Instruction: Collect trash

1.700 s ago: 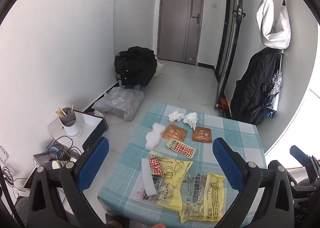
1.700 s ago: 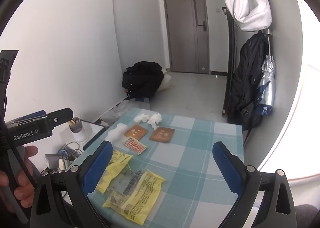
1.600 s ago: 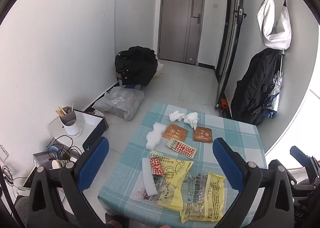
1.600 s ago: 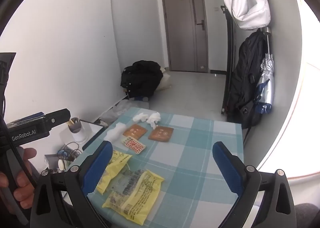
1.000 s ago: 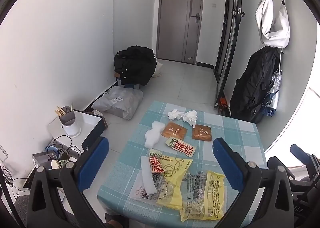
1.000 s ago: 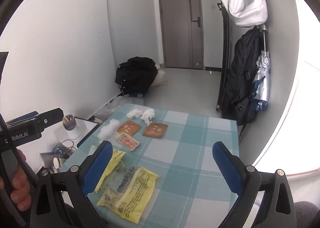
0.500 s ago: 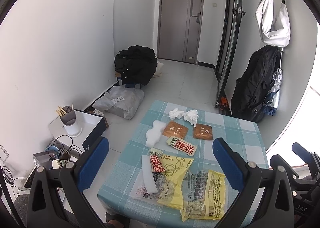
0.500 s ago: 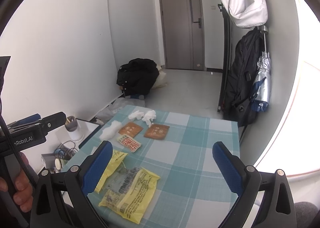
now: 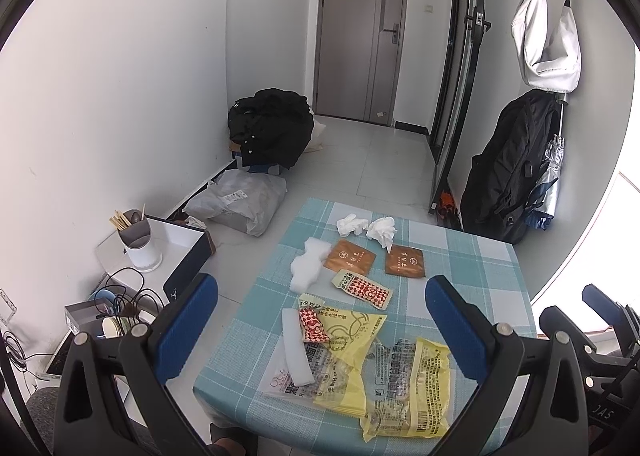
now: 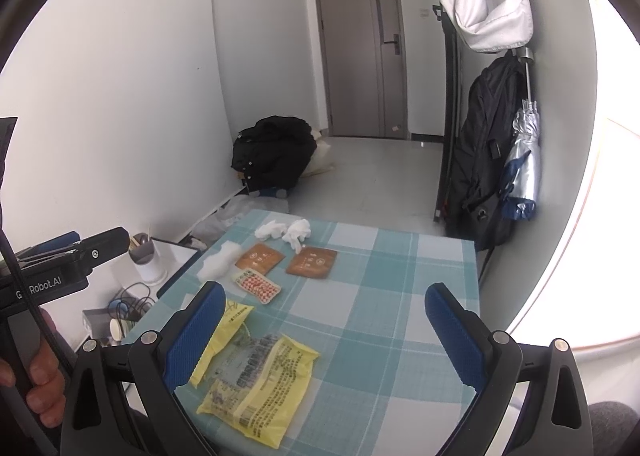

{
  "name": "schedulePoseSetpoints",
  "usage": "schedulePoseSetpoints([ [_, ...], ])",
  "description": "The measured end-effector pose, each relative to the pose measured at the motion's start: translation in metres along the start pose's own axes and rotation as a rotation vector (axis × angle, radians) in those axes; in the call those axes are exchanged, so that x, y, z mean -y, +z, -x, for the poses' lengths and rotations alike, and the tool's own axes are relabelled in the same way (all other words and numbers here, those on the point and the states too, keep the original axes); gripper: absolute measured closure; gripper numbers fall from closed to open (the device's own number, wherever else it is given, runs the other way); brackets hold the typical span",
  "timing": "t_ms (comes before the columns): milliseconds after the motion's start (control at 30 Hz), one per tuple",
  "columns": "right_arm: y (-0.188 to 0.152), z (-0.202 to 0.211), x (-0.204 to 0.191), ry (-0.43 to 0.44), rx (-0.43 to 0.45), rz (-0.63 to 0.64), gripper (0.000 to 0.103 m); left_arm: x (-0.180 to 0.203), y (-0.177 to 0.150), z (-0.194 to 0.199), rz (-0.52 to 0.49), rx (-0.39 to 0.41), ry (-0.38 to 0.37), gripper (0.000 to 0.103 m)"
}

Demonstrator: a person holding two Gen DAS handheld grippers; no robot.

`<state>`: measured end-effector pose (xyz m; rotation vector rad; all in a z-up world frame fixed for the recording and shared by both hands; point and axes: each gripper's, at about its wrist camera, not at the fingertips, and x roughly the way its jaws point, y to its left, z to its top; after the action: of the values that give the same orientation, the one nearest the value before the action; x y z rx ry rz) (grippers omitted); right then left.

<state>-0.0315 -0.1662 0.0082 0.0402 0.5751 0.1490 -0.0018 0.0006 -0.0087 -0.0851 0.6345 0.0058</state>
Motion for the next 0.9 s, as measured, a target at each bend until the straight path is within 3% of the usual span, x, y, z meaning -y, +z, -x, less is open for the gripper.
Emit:
schedulePoseSetpoints([
  [900, 0.0000, -0.0002, 0.0036, 0.011, 0.003, -0.042, 0.002, 0.0019, -0.0022, -0.0026, -0.013, -0.015, -0.007, 0.001],
])
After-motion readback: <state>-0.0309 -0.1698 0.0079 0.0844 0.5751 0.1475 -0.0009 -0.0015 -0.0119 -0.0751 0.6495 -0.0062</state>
